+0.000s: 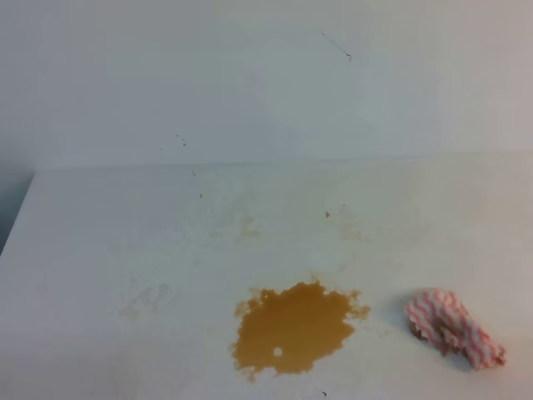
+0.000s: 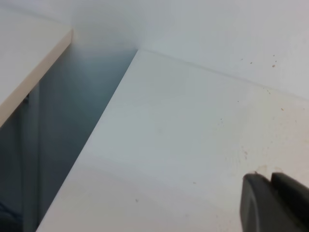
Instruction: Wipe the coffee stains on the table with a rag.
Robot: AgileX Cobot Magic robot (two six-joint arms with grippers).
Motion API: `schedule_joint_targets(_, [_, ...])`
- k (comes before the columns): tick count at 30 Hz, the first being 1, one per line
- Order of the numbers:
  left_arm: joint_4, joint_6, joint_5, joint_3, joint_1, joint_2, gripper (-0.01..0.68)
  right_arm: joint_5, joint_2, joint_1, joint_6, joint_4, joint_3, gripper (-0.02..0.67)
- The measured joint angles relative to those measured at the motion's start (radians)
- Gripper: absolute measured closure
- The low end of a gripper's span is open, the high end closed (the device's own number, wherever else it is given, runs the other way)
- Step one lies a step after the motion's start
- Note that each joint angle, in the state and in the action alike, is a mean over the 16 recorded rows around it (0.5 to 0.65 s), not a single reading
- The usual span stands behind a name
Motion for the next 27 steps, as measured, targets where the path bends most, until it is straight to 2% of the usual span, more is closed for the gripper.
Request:
schedule_joint_targets(8, [0.000,0.000,0.000,0.000,0.000,0.000,0.674,-0.129,0.000,0.000,0.000,0.008,0.002,0.651])
schedule_joint_targets(21, [0.000,0.000,0.000,0.000,0.000,0.000,0.674,-0.644,0.000,0.000,-0.018,0.035,-0.008,0.651])
schedule_joint_targets(27, [0.000,0.000,0.000,0.000,0.000,0.000,0.675,-0.741,0.007,0.000,-0.030,0.056,-0.092,0.651])
